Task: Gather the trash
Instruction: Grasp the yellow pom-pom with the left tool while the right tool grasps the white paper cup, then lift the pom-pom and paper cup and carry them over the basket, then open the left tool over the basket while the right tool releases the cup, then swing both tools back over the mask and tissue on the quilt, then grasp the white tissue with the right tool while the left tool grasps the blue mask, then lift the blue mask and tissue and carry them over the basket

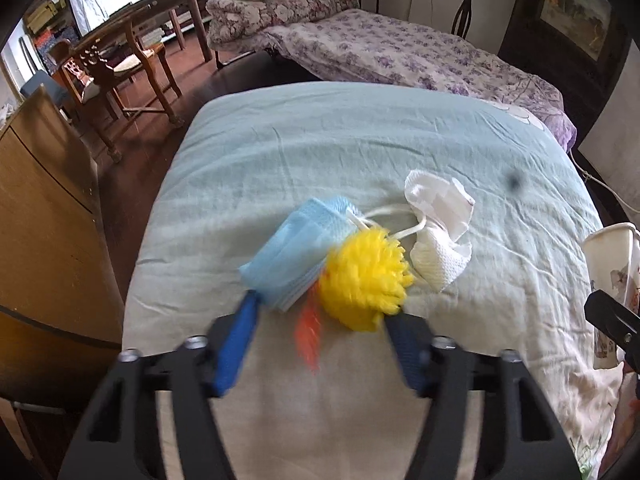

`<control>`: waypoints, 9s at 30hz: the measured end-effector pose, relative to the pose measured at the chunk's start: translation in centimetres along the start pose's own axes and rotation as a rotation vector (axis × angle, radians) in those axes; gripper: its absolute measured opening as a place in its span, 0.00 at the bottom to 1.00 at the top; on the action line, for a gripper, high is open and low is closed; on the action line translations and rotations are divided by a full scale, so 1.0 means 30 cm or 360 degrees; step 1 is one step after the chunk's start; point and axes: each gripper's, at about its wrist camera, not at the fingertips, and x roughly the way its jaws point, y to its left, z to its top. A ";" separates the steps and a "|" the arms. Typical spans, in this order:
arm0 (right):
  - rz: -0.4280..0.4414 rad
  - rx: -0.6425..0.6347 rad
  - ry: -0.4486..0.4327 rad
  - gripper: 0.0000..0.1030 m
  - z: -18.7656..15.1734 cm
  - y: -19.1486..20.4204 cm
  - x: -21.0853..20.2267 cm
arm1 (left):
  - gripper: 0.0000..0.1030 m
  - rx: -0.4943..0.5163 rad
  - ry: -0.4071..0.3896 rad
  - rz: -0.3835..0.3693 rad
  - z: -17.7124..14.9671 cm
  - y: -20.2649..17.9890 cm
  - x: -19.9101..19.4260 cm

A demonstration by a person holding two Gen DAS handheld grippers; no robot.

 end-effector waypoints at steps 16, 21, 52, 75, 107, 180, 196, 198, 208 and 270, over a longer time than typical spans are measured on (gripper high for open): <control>0.0071 -0.0082 -0.0033 0.73 -0.025 0.063 -0.058 | 0.15 0.0016 0.0014 -0.0163 -0.131 0.036 -0.138; 0.0105 -0.0112 -0.0020 0.73 -0.077 0.099 -0.084 | 0.15 0.0037 0.0024 -0.0166 -0.221 0.048 -0.195; 0.0367 -0.0631 0.0226 0.73 -0.413 0.642 -0.171 | 0.14 -0.0336 0.0019 -0.0072 -0.732 0.491 -0.460; 0.0413 -0.1116 0.0497 0.73 -0.574 1.216 0.018 | 0.14 -0.0852 0.0141 0.0056 -1.010 0.910 -0.379; 0.0436 -0.1464 0.1005 0.73 -0.972 1.765 0.419 | 0.15 -0.1522 0.0445 0.0276 -1.370 1.367 -0.165; 0.0036 -0.0273 0.0153 0.78 -0.026 0.317 0.108 | 0.64 -0.0294 0.0015 0.0177 -0.188 0.248 -0.224; -0.0029 -0.0285 0.0121 0.76 0.141 0.289 0.331 | 0.64 -0.0209 0.0061 0.0165 0.039 0.154 -0.005; -0.0071 -0.0313 0.0116 0.60 0.136 0.296 0.330 | 0.64 -0.0206 0.0057 0.0172 0.046 0.151 0.005; 0.0043 -0.0246 0.0111 0.25 0.136 0.235 0.231 | 0.65 -0.0199 0.0018 0.0163 0.062 0.141 -0.012; 0.0457 -0.0415 0.0226 0.26 -0.343 0.558 -0.199 | 0.14 -0.0342 -0.0156 0.0043 -0.548 0.475 -0.567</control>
